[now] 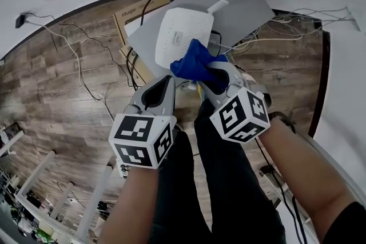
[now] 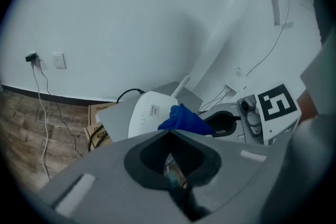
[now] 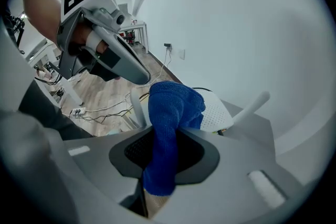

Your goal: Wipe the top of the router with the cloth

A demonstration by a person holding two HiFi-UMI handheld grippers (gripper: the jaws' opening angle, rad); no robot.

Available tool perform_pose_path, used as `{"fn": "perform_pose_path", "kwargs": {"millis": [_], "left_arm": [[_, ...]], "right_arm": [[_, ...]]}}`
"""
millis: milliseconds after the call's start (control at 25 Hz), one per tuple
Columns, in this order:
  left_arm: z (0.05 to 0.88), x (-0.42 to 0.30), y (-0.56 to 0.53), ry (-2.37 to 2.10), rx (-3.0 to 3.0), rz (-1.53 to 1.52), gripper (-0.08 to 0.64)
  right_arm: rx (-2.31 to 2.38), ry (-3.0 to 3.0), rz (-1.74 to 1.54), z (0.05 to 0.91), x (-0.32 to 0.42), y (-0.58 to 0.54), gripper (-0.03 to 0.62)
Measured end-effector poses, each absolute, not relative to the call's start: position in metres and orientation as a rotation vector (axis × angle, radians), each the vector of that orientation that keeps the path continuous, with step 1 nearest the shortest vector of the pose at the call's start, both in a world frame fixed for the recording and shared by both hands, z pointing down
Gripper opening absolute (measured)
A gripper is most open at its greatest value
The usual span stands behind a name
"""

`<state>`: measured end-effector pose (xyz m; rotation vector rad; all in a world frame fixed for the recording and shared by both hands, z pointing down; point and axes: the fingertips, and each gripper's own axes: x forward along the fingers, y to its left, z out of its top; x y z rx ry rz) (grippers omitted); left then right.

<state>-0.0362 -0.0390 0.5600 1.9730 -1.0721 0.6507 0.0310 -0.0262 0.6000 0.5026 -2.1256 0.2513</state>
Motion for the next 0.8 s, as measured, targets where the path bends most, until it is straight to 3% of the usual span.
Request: {"fn": "perform_pose_path", "kwargs": {"millis": [400, 800], "left_arm": [[0.557, -0.03, -0.011, -1.049, 1.974, 0.65, 0.0], [0.5, -0.041, 0.02, -0.988, 2.037, 0.647, 0.0]], "right_arm": [[0.607, -2.128, 0.33, 0.578, 0.033, -0.004, 0.118], [0.752, -2.226, 0.348, 0.468, 0.005, 0.019, 0.118]]}}
